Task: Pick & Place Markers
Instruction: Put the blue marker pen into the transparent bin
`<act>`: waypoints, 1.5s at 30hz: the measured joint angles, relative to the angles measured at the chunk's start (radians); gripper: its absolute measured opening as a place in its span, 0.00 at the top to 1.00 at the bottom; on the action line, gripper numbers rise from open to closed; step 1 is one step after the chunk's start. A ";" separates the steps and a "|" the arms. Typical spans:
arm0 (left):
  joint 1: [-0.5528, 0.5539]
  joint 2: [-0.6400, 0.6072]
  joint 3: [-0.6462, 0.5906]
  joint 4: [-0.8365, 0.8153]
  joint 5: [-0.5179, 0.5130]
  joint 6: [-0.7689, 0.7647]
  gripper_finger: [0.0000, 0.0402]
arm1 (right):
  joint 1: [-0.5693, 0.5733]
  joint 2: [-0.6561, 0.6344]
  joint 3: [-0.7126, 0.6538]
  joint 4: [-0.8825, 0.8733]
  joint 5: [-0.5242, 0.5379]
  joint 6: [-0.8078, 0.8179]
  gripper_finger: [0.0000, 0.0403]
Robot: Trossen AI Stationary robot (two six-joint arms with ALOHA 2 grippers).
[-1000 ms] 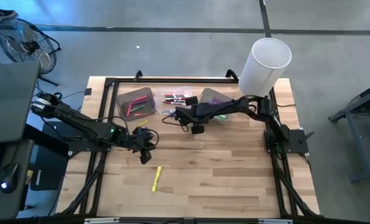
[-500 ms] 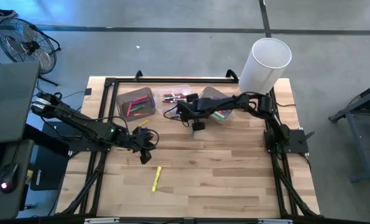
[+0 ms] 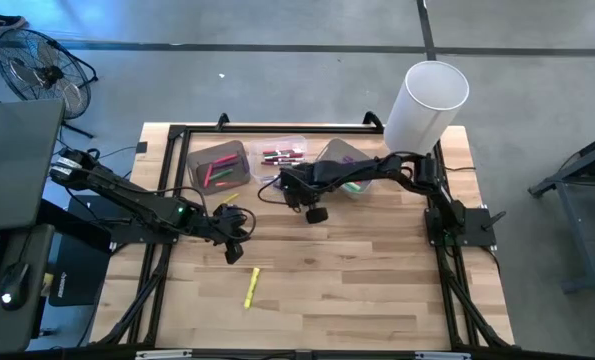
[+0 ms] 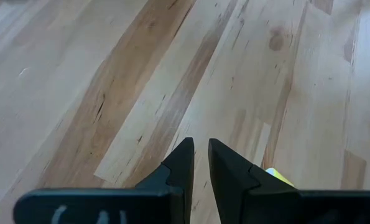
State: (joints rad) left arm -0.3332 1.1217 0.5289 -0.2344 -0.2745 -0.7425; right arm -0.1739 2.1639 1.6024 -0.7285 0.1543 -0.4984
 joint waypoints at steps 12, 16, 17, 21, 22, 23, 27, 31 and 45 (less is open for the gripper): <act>0.000 0.000 0.000 0.000 0.055 -0.022 0.88 | 0.069 0.000 0.217 -0.114 -0.005 0.614 1.00; 0.000 0.000 0.000 0.003 0.074 -0.023 0.88 | 0.075 0.000 0.205 -0.062 -0.035 0.648 0.97; 0.000 0.000 0.000 0.003 0.081 -0.023 0.88 | 0.075 0.000 0.193 -0.054 -0.040 0.647 0.95; 0.000 0.000 0.000 0.003 0.100 -0.024 0.88 | 0.078 0.000 0.115 0.015 -0.110 0.681 0.85; 0.000 0.000 0.000 0.002 0.104 -0.024 0.88 | 0.083 0.000 0.094 0.036 -0.116 0.688 0.82; 0.000 0.000 0.000 0.002 0.104 -0.025 0.88 | 0.090 0.000 0.074 0.058 -0.116 0.693 0.79; -0.001 0.000 0.000 0.002 0.112 -0.030 0.88 | 0.126 0.000 -0.007 0.201 -0.101 0.700 0.69; -0.001 -0.001 0.000 0.000 0.125 -0.041 0.88 | 0.160 0.000 -0.068 0.322 -0.089 0.714 0.66; -0.001 -0.001 0.000 0.000 0.127 -0.049 0.88 | 0.195 -0.008 -0.223 0.455 0.044 0.652 0.90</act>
State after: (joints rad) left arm -0.3340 1.1210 0.5289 -0.2340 -0.1478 -0.7914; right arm 0.0211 2.1559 1.3790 -0.2731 0.1984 0.1532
